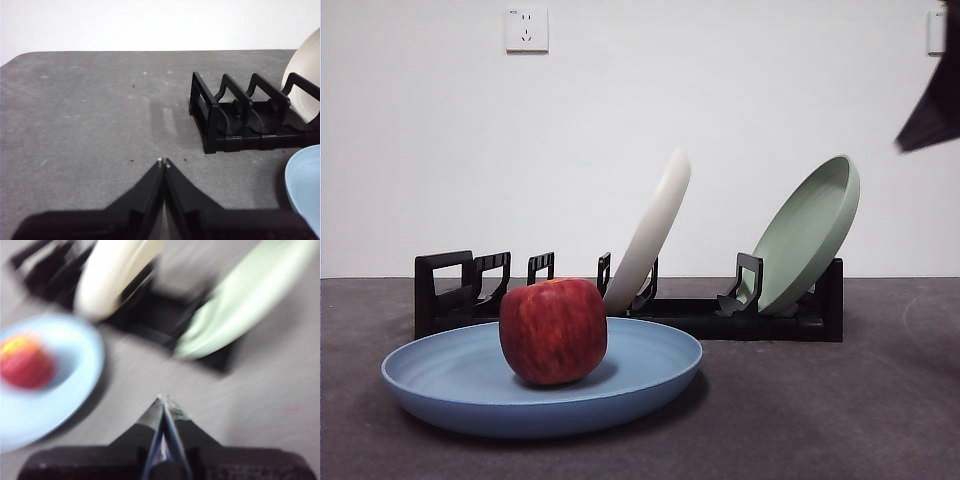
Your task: Take the blue plate from the plate rack,put the plate on the table,take the apple from the table,put the apple in the plate
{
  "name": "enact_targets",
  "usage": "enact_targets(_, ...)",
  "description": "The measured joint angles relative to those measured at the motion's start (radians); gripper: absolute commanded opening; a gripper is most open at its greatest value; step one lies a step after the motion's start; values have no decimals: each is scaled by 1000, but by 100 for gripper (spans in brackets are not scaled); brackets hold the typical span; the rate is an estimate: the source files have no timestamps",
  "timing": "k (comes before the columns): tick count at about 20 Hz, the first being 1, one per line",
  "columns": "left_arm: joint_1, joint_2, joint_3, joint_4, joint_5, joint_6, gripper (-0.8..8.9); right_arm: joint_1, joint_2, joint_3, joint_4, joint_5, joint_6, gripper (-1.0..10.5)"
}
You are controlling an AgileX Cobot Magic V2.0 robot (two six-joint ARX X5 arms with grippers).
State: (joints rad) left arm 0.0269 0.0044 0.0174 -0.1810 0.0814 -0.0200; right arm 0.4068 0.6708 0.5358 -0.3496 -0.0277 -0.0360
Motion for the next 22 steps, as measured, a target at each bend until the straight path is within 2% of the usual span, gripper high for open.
enact_targets(2, 0, 0, 0, 0, 0, 0, -3, -103, -75, -46, 69, -19, -12, -12)
enact_targets(4, 0, 0, 0, 0, 0, 0, -3, -198, -163, -118, 151, -94, -14, -12)
enact_targets(6, 0, 0, 0, 0, 0, 0, -3, -264, -274, -202, 214, -154, -14, -12)
enact_targets(8, 0, 0, 0, 0, 0, 0, -3, -308, -383, -267, 229, -176, -13, -12)
enact_targets(13, 0, 0, 0, 0, 0, 0, -3, -344, -542, -401, 239, -182, -9, -12)
enact_targets(22, 0, 0, 0, 0, 0, 0, -3, -346, -619, -492, 260, -175, 14, -12)
